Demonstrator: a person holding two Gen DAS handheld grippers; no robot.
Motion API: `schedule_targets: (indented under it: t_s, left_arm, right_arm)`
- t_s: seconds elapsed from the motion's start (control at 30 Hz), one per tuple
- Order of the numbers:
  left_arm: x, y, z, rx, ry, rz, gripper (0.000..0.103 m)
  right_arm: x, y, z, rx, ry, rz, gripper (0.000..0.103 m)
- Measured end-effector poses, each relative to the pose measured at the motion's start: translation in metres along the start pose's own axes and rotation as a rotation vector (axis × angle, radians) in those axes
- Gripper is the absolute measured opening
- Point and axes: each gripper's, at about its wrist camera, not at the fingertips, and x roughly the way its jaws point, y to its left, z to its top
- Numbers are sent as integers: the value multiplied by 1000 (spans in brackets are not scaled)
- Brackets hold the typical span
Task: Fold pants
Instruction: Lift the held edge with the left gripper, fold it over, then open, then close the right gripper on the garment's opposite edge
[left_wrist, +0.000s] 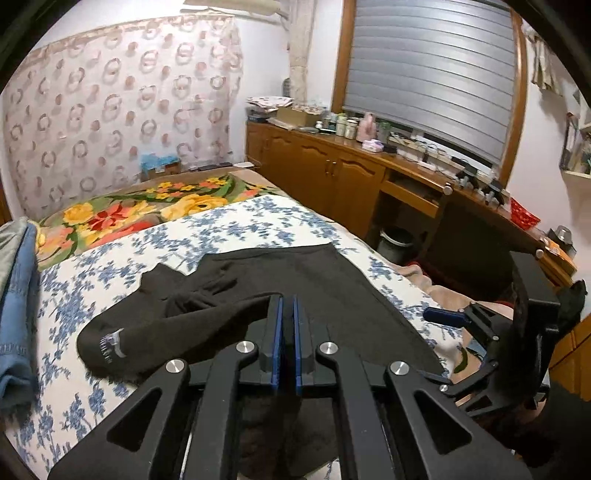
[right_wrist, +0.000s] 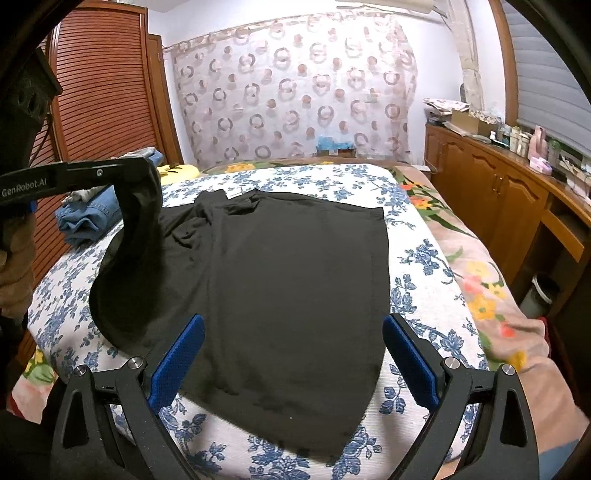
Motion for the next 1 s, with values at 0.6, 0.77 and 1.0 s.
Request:
schedule_targets:
  t_s: [0.6, 0.77, 1.0]
  left_arm:
    - [-23, 62, -55, -134, 17, 133, 82]
    - [-15, 73, -76, -161, 64, 168, 82]
    - [-10, 69, -95, -194, 104, 155, 82]
  right_arm:
    - [13, 7, 14, -47, 0, 8, 92]
    - [17, 10, 21, -46, 3, 42, 73]
    - [27, 23, 36, -69, 5, 105, 46]
